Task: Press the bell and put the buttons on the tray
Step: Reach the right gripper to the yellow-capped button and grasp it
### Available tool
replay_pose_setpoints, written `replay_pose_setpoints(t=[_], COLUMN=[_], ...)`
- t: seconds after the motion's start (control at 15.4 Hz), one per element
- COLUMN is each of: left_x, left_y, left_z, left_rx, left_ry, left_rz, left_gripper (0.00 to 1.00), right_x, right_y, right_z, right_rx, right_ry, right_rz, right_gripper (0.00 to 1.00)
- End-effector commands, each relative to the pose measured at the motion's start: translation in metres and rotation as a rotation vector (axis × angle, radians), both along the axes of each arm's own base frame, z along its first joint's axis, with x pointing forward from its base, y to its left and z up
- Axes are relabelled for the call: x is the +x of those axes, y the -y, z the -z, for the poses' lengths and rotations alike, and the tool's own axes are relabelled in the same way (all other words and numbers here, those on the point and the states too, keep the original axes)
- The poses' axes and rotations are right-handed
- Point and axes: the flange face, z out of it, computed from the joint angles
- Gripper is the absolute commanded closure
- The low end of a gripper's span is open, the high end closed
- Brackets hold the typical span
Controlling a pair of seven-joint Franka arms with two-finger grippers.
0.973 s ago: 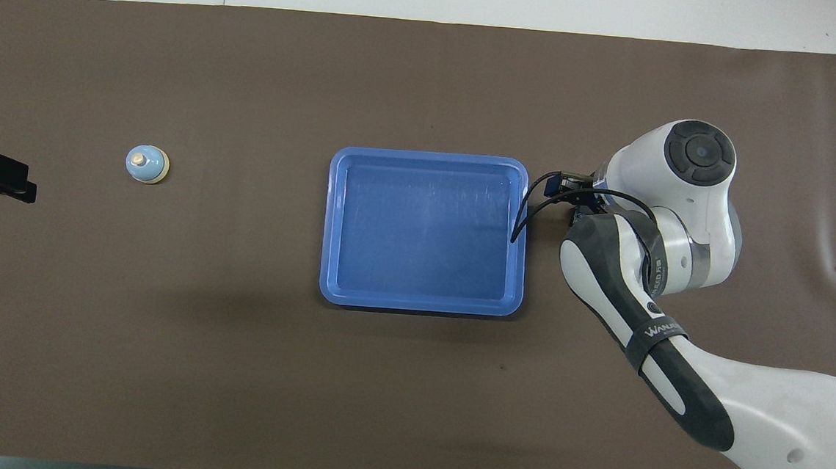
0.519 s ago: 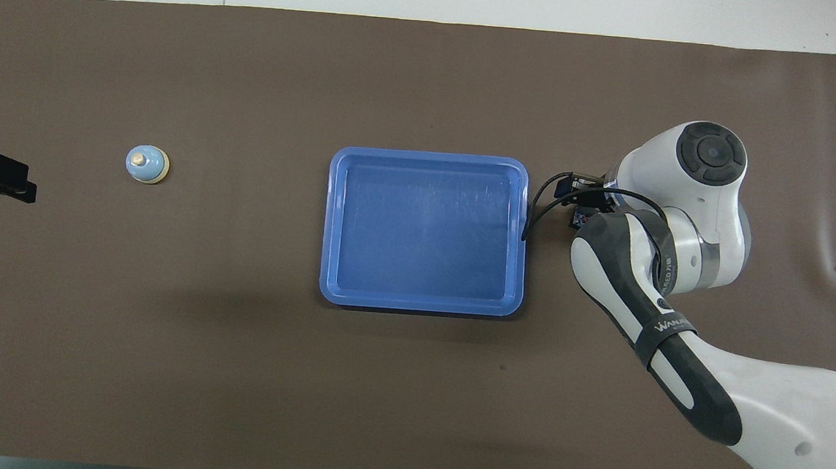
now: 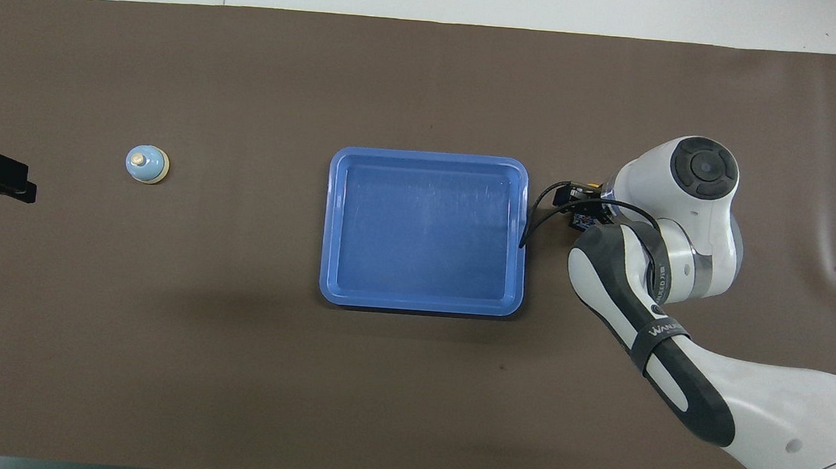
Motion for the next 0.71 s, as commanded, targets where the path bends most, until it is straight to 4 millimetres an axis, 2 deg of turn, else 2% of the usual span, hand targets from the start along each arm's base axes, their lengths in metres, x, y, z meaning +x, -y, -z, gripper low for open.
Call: replay_pose_setpoints(t=[0.0,0.19,0.45,0.65], left_x=[-0.007,-0.007,-0.007,-0.007], left_y=[-0.002,-0.002,-0.002,-0.002], left_z=[-0.004,-0.004,-0.004,-0.004], left_rx=[0.014,0.014,0.014,0.014], left_ry=[0.001,0.001,0.001,0.001], left_rz=[0.003,0.003,0.001,0.001], left_gripper=[0.0,0.0,0.0,0.0], right_x=[-0.005,-0.005,-0.001,0.013], right_y=[0.002,-0.002,-0.007,-0.019], right_z=[-0.004,-0.004,-0.011,-0.044], right_rx=[0.003,0.003,0.005,0.003], right_ry=[0.015,0.015,0.024,0.012], right_rz=[0.014,0.011,0.008,-0.005], right_gripper=[0.39,0.98,1.0,1.0])
